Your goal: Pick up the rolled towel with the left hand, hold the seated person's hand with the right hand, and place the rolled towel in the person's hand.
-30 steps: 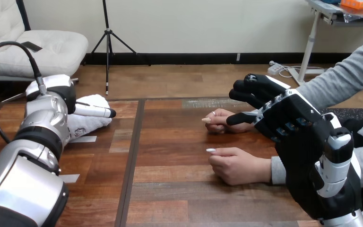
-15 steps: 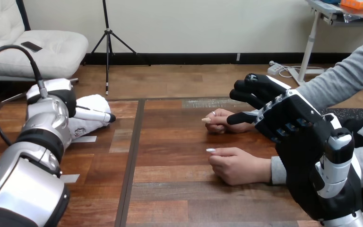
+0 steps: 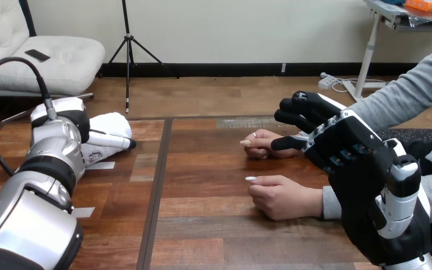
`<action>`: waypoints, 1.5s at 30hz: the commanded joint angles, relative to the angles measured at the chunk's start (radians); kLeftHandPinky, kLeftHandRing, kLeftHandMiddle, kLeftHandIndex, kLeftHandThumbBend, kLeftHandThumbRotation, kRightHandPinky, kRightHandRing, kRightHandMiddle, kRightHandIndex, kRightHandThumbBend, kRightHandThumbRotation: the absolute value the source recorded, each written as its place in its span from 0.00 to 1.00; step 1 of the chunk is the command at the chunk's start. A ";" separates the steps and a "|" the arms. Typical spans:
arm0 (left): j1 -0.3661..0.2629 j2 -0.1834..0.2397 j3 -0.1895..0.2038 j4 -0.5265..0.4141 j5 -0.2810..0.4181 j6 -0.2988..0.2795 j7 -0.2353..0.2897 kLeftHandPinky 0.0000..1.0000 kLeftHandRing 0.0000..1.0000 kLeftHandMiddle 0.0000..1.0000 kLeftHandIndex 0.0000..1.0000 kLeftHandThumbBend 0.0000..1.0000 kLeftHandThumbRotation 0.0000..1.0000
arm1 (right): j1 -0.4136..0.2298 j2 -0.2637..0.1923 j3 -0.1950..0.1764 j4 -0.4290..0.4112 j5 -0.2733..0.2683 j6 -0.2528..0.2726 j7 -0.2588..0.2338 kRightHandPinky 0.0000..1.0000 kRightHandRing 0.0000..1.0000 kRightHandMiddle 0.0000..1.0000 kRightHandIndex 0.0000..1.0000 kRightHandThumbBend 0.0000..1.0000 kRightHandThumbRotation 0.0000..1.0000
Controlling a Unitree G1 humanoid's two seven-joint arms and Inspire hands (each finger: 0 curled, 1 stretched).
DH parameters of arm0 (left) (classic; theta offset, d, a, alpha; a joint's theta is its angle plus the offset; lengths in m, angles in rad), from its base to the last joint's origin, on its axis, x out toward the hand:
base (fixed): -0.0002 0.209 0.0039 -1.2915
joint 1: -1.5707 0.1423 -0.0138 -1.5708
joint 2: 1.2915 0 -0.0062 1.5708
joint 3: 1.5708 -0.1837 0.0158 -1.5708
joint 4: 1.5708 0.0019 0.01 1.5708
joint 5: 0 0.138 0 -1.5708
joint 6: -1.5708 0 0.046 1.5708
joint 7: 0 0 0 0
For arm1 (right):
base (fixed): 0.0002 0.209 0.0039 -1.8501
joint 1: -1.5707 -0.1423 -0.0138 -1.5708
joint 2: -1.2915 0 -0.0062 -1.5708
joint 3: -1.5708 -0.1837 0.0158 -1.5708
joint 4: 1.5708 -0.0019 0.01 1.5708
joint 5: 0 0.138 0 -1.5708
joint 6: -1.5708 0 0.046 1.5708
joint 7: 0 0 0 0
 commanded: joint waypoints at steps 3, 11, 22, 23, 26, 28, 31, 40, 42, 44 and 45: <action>-0.006 -0.009 -0.001 -0.004 -0.001 0.000 0.013 1.00 1.00 1.00 1.00 0.97 0.82 | -0.028 0.003 -0.009 -0.032 0.002 -0.022 -0.001 0.68 0.82 0.82 0.79 0.87 0.96; -0.006 -0.009 0.017 -0.006 -0.019 -0.003 0.008 1.00 1.00 1.00 1.00 0.95 0.82 | -0.021 0.006 -0.009 -0.039 0.002 -0.022 -0.007 0.67 0.82 0.82 0.79 0.88 0.96; -0.019 -0.008 0.009 -0.005 -0.013 -0.009 -0.068 1.00 1.00 1.00 1.00 0.96 0.94 | -0.018 0.008 -0.007 -0.042 0.007 -0.033 -0.001 0.67 0.82 0.81 0.79 0.88 0.97; -0.019 -0.008 0.009 -0.006 -0.012 -0.009 -0.072 1.00 1.00 1.00 1.00 0.96 0.95 | -0.018 0.008 -0.007 -0.042 0.008 -0.034 -0.001 0.67 0.82 0.81 0.79 0.88 0.97; -0.019 -0.008 0.006 -0.005 -0.009 -0.014 -0.083 0.99 1.00 1.00 1.00 0.97 0.97 | -0.017 0.008 -0.007 -0.043 0.008 -0.038 0.001 0.67 0.82 0.81 0.79 0.88 0.97; -0.020 -0.009 0.007 -0.006 -0.010 -0.014 -0.091 0.99 1.00 1.00 1.00 0.97 0.98 | -0.016 0.008 -0.007 -0.045 0.007 -0.040 0.000 0.67 0.82 0.81 0.79 0.88 0.97; -0.020 -0.012 0.013 -0.006 -0.015 -0.011 -0.099 0.98 1.00 1.00 1.00 0.97 0.99 | -0.013 0.009 -0.007 -0.047 0.007 -0.042 -0.002 0.67 0.82 0.81 0.79 0.89 0.97; -0.020 -0.018 0.024 -0.005 -0.027 -0.003 -0.132 0.81 0.95 0.98 0.96 0.98 1.00 | -0.008 0.009 -0.008 -0.052 0.001 -0.053 -0.007 0.67 0.81 0.81 0.78 0.90 0.97; -0.021 -0.018 0.023 -0.006 -0.029 -0.007 -0.142 0.79 0.94 0.98 0.95 0.98 1.00 | -0.006 0.009 -0.009 -0.055 -0.003 -0.053 -0.011 0.66 0.81 0.81 0.78 0.90 0.97; -0.021 -0.018 0.021 -0.007 -0.031 -0.011 -0.152 0.77 0.93 0.97 0.94 0.97 1.00 | -0.004 0.009 -0.009 -0.057 -0.005 -0.052 -0.015 0.66 0.81 0.81 0.78 0.91 0.97; -0.021 -0.018 0.025 -0.007 -0.036 -0.012 -0.159 0.76 0.92 0.96 0.93 0.97 1.00 | -0.003 0.009 -0.009 -0.058 -0.005 -0.051 -0.016 0.66 0.81 0.81 0.78 0.91 0.97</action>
